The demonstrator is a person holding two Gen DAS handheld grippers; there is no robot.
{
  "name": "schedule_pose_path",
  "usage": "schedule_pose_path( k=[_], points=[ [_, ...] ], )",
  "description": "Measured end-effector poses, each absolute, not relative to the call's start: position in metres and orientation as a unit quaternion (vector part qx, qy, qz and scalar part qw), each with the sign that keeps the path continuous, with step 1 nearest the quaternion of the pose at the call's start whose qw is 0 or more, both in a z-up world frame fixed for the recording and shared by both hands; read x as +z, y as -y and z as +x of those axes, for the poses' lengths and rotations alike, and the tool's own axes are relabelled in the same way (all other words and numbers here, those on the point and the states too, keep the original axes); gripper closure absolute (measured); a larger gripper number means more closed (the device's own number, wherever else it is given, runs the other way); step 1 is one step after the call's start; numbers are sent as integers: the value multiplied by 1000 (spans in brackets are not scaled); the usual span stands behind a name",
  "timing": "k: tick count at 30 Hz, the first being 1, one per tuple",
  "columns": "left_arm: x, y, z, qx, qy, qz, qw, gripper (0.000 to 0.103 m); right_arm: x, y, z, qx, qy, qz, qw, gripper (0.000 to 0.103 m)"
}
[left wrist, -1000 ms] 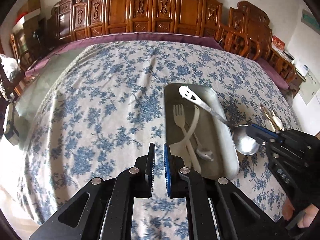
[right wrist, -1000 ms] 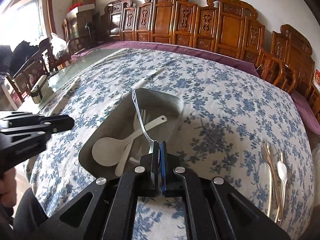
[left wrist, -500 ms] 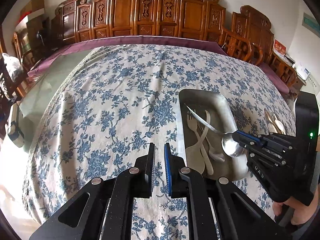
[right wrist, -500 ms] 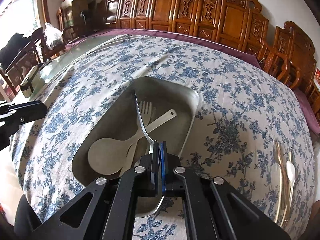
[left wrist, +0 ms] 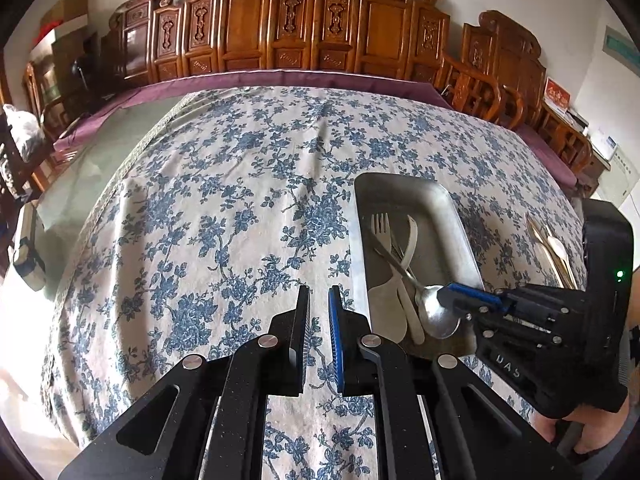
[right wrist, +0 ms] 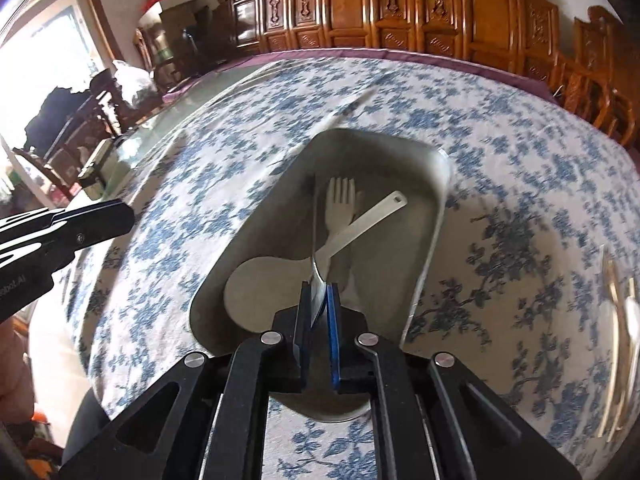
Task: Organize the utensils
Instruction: 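Lower the metal spoon into the grey tray and open the right gripper, then move the left gripper to the pile and grasp a wooden chopstick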
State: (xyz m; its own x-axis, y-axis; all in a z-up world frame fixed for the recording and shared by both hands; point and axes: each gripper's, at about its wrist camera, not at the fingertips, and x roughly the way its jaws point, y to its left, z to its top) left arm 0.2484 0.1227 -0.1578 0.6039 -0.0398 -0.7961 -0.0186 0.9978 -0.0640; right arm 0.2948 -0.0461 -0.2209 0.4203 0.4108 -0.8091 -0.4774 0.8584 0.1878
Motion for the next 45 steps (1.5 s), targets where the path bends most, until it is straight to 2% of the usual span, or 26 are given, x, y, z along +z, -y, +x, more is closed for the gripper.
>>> schedule_pose_path(
  k=[4,17,26,29,30,32,35,45],
  points=[
    [-154,-121,248,-5,-443,-28,896,95,-219,48,293,280,-467,-24,838,89],
    [-144,-101,244,-11,-436,-14,900,95,-190,75,287,297,-423,-5,856,89],
    [-140,-59,242,-41,-427,-7,903,94,-164,166,262,248,-388,-34,887,89],
    [-140,-37,242,-56,-427,1,902,91,-159,212,254,221,-389,-54,892,89],
    [-139,-31,242,-59,-427,2,902,86,-160,229,252,209,-392,-59,894,89],
    [-138,-16,241,-67,-425,7,903,83,-163,257,249,189,-397,-63,896,88],
    [-139,6,240,-78,-428,13,900,83,-173,300,247,160,-407,-60,898,84],
    [-171,84,248,-115,-458,51,880,81,-223,385,256,111,-435,-32,893,84]
  ],
)
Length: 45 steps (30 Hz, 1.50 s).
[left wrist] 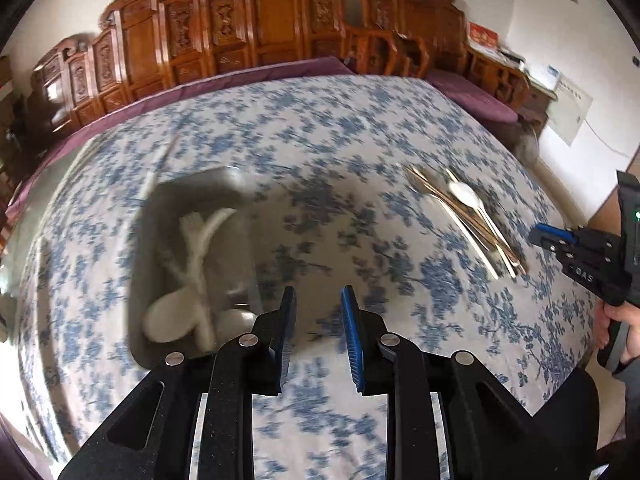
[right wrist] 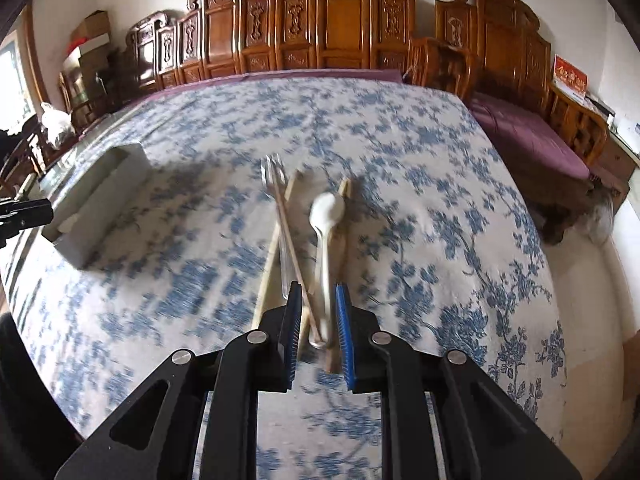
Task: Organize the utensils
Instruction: 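Move the left gripper to the pile and grasp a wooden chopstick, then grasp a second wooden chopstick with the right gripper while the left gripper holds its chopstick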
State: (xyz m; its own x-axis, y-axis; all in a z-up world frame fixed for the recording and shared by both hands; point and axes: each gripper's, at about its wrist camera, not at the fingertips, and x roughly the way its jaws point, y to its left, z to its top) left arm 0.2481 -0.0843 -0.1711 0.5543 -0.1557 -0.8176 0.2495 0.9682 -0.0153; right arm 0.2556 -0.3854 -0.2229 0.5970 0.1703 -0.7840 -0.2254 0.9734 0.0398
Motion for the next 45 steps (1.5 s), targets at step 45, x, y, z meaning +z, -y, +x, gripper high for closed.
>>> schedule_pose_path(
  k=[45],
  points=[
    [-245,187,285,-150,-508,100,842,99,-234,386,257,135,-444,-21,886,84]
  ],
)
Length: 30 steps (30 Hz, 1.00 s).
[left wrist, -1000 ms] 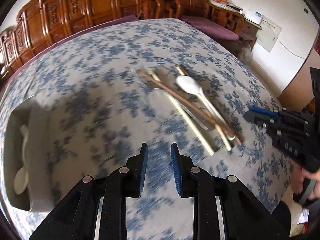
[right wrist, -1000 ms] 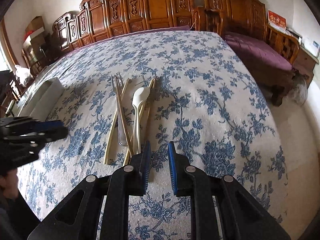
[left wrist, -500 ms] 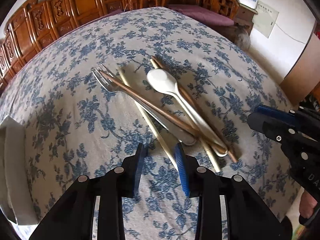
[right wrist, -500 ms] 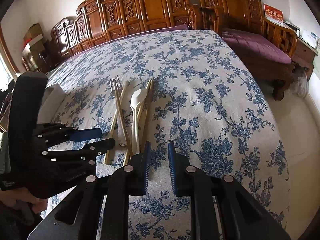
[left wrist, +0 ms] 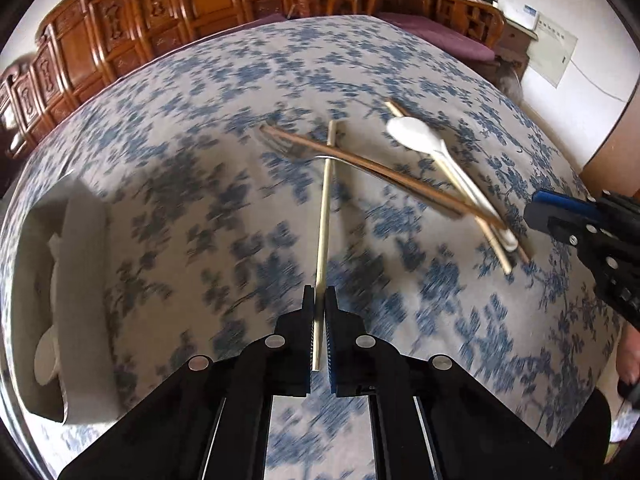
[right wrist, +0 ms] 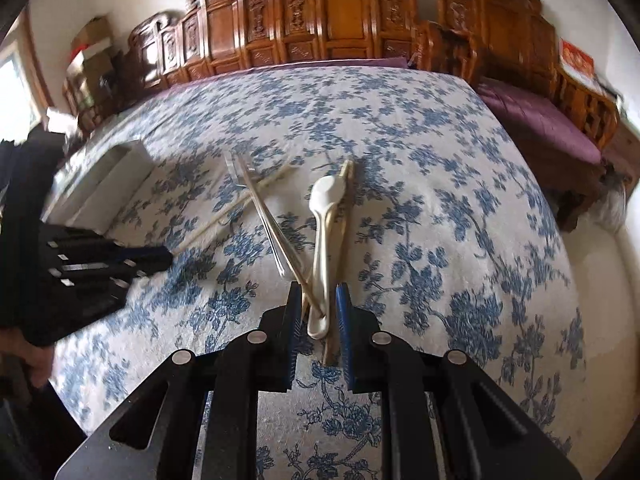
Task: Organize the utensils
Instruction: 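Grasp a second wooden chopstick with the right gripper while the left gripper holds its chopstick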
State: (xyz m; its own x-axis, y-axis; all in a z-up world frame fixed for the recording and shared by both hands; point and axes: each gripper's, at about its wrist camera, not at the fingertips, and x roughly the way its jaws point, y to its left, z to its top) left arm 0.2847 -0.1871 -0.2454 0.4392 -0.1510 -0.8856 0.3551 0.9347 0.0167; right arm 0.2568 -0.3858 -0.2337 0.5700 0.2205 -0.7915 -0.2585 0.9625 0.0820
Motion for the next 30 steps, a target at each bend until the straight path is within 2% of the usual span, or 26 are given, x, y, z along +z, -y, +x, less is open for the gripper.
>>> schedule_pose_path(
  k=[9,19,30],
  points=[
    [-238,154,276,-154,-504,79,846,99,-229,358,272,170,-438,-32,882,83],
    [-233,157,275,-157,-496,83,850,99,-254,324,303,194,-482,-63,852,83],
    [-219,162,279,-159,-471,82,864,99,-255,313,301,198,-482,-86,849,81]
  ],
)
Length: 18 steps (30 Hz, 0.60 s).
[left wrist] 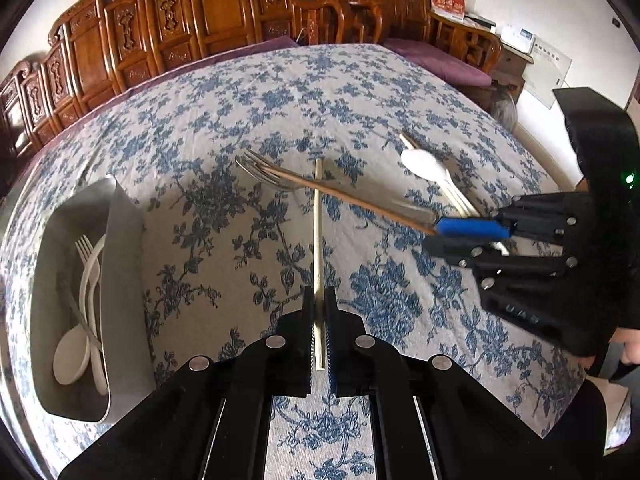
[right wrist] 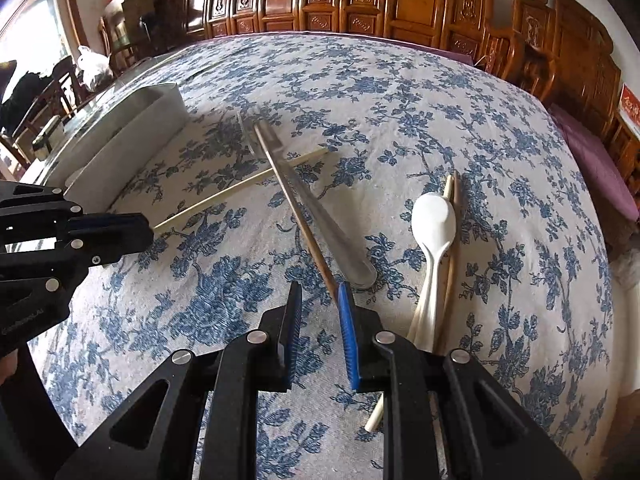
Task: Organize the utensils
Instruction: 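Grasp a second wooden chopstick with the right gripper while the left gripper holds its chopstick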
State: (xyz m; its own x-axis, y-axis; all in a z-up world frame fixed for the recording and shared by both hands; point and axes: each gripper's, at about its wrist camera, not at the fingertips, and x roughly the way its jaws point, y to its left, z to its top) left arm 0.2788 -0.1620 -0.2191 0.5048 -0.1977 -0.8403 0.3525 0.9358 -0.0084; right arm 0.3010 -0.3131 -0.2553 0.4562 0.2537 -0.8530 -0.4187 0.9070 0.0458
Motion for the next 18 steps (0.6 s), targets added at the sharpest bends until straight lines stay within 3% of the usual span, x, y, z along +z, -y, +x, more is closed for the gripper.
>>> schedule_pose_path(
  k=[6,8,18],
  points=[
    [-213,166,281,-161,-466,81,866,99,-257,306,310,182,-482,-104,850,85],
    [-211,167,281,-163,-463,80,868,99,-259,306,313,168,-481,-111,853,102],
    [-197,162,280,-161,-449,78,875,99,-257,322,314,157,-470,-78,865,102]
  ],
)
